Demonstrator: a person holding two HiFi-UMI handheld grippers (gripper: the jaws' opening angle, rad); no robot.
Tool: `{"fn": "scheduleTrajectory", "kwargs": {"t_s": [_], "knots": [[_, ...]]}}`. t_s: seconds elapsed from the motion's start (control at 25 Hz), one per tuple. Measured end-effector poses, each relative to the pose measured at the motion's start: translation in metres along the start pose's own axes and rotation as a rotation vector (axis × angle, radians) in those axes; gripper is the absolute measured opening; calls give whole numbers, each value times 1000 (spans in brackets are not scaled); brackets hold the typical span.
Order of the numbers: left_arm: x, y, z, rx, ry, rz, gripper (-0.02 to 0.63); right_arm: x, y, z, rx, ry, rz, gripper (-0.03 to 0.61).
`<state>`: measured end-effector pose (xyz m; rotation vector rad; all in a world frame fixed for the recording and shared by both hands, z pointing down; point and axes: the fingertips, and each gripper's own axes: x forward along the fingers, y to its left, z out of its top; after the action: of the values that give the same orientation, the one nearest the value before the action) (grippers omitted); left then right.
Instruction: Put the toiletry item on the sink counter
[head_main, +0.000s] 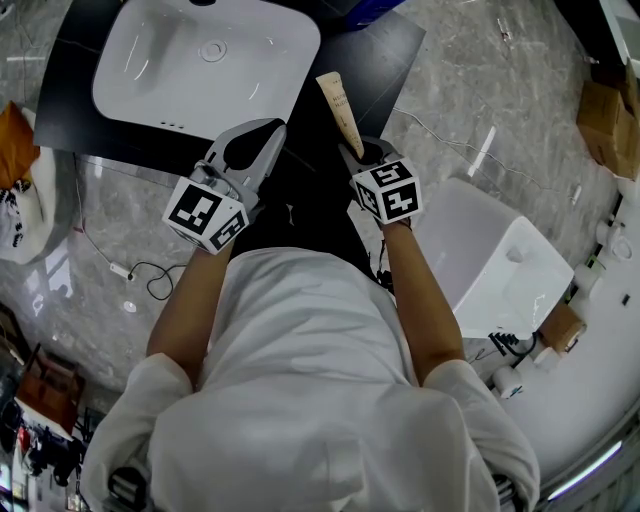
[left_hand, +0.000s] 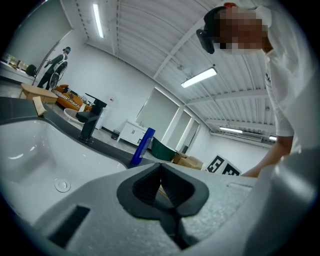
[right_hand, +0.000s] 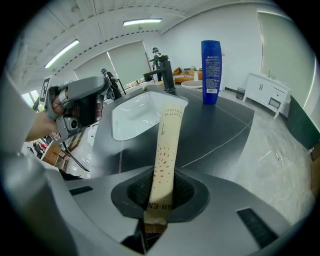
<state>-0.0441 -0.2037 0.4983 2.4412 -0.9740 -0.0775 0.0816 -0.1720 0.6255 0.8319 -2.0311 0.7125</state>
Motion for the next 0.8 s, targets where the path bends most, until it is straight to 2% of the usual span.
{"fn": "scheduleTrajectory", "kwargs": {"t_s": [0.44, 0.6, 0.8], "knots": [[-3, 2, 2, -3, -3, 9, 15, -1, 1, -3, 26, 4, 10, 23], [-5, 2, 0, -3, 0, 11, 15, 0, 2, -2, 21, 4, 7, 75], [-7, 2, -2, -4, 1, 15, 15, -2, 1, 1, 13, -5, -3, 75]]}}
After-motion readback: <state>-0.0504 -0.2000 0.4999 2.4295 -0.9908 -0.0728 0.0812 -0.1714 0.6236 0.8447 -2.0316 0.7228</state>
